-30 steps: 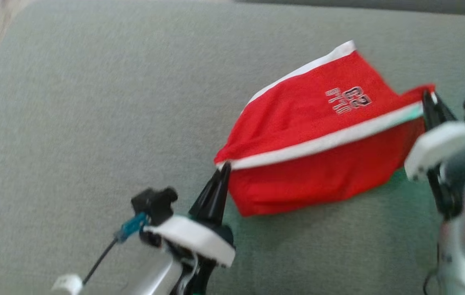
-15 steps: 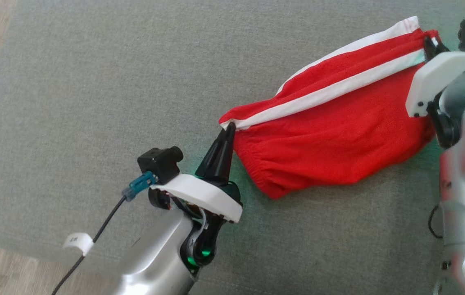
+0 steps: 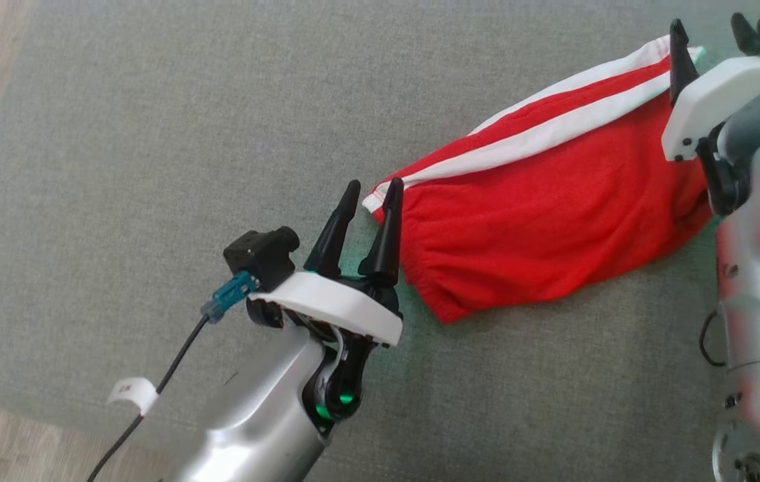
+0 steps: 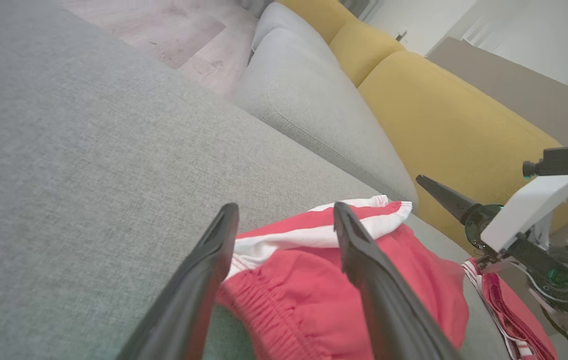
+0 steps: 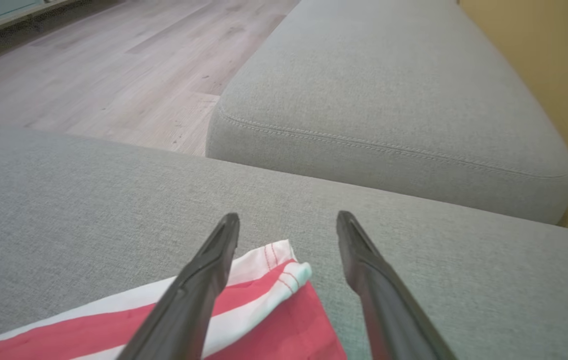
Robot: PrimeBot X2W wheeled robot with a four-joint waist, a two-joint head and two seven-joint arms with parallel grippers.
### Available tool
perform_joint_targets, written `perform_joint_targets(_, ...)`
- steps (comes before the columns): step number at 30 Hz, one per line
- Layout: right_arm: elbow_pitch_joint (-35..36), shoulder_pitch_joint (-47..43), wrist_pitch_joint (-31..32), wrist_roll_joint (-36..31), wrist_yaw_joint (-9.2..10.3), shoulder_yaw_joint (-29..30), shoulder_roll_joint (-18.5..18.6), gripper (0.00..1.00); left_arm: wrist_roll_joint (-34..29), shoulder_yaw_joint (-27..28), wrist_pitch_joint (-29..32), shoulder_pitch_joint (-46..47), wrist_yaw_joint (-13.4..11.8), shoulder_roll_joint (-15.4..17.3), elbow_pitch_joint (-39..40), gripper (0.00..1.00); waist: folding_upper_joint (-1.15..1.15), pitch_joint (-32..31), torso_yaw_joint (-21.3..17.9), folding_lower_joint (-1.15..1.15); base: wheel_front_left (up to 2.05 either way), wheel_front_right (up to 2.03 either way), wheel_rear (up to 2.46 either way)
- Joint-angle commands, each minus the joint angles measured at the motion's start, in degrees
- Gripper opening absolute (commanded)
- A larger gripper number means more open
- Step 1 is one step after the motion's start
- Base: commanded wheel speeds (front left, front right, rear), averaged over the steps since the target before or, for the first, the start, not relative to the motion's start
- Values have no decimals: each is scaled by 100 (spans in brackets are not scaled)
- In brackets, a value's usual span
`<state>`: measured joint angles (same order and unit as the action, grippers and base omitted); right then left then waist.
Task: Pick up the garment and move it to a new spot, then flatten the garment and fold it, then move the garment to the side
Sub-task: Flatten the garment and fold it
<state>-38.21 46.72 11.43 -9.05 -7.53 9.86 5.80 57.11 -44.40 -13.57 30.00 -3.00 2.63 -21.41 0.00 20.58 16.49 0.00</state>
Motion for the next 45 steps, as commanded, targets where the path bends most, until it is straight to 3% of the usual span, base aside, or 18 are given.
perform_joint_targets(1,156,212,-83,37,4,-83,-26,100,-106,183,-84,-8,-8,41,162,100,0,-57,-13,0,0,0,0)
perform_joint_targets(9,-59,-6,-143,213,4,-170,281,100,-697,567,-138,-499,-214,428,555,100,0,-390,-38,0,0,0,0)
perform_joint_targets(17,-253,-463,472,611,4,-386,738,100,-1267,1273,-141,-1253,-603,920,1486,100,0,-456,24,0,0,0,0)
perform_joint_targets(28,-439,-788,1139,1057,4,-609,905,100,-1452,1889,-142,-1948,-791,1141,2002,100,0,-419,112,0,0,0,0)
perform_joint_targets(29,-478,-822,1265,1136,4,-639,890,90,-1478,1935,-142,-1984,-800,1145,2032,100,0,-426,113,0,0,0,0)
perform_joint_targets(32,-554,-899,1649,1485,4,-640,843,44,-1586,2047,-142,-2065,-814,1140,2106,100,0,-435,101,0,0,0,0)
perform_joint_targets(33,-527,-913,1670,1552,4,-646,863,36,-1604,2065,-142,-2080,-809,1136,2116,100,0,-431,96,0,0,0,0)
perform_joint_targets(34,-495,-931,1682,1597,4,-662,883,13,-1626,2083,-142,-2087,-805,1133,2126,100,0,-428,89,0,0,0,0)
perform_joint_targets(35,-452,-946,1675,1635,4,-676,893,0,-1646,2099,-142,-2093,-803,1131,2132,100,0,-425,76,0,0,0,0)
perform_joint_targets(45,263,-1244,1054,1785,4,-624,760,0,-1745,2115,-132,-2117,-793,1165,2127,100,0,-599,-211,0,0,0,0)
